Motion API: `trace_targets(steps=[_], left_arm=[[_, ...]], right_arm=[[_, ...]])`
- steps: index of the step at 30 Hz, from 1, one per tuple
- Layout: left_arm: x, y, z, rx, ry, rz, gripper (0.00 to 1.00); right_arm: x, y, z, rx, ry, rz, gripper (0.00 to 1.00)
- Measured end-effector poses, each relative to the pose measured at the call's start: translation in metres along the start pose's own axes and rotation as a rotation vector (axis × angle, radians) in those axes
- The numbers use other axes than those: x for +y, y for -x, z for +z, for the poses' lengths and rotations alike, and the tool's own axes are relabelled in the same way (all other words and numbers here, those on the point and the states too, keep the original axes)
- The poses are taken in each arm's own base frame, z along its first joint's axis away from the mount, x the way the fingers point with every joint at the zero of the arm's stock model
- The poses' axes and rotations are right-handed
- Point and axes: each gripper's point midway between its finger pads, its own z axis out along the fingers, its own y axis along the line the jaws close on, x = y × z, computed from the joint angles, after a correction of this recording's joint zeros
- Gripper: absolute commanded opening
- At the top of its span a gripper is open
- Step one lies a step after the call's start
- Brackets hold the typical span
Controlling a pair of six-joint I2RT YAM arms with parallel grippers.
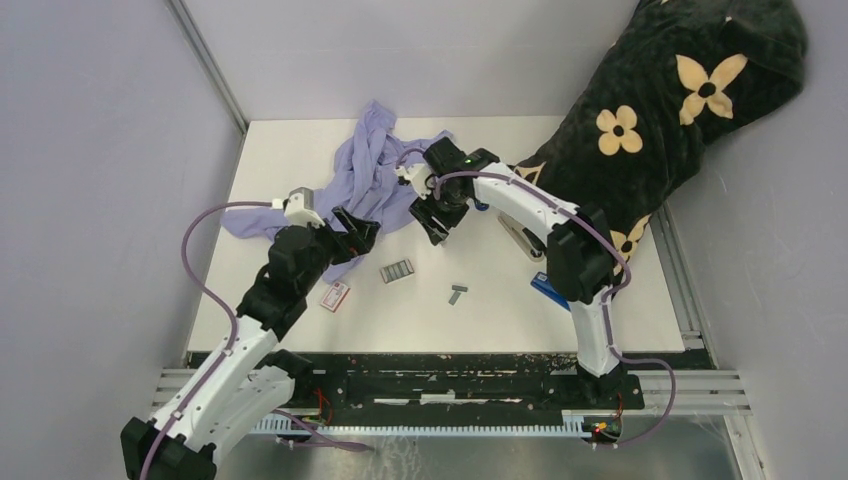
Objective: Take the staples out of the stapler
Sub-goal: Pick up the staple from the center of the board.
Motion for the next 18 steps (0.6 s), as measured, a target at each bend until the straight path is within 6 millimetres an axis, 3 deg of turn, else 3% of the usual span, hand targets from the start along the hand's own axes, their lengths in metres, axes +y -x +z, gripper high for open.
trace_targets(steps=[9, 13, 18], left_arm=[[0.015, 0.010, -0.016, -0.099, 0.044, -0.003, 0.99], [0.019, 0.009, -0.015, -0.104, 0.060, -0.002, 0.99], [0.021, 0.008, -0.015, -0.103, 0.068, -0.002, 0.99]], right_arm=[[-0.018, -0.001, 0.046, 0.125, -0.151, 0.024, 0.57], [-0.028, -0.009, 0.060, 0.172, -0.189, 0.038, 0.52], [-0.039, -0.002, 0.070, 0.175, -0.222, 0.047, 0.46]])
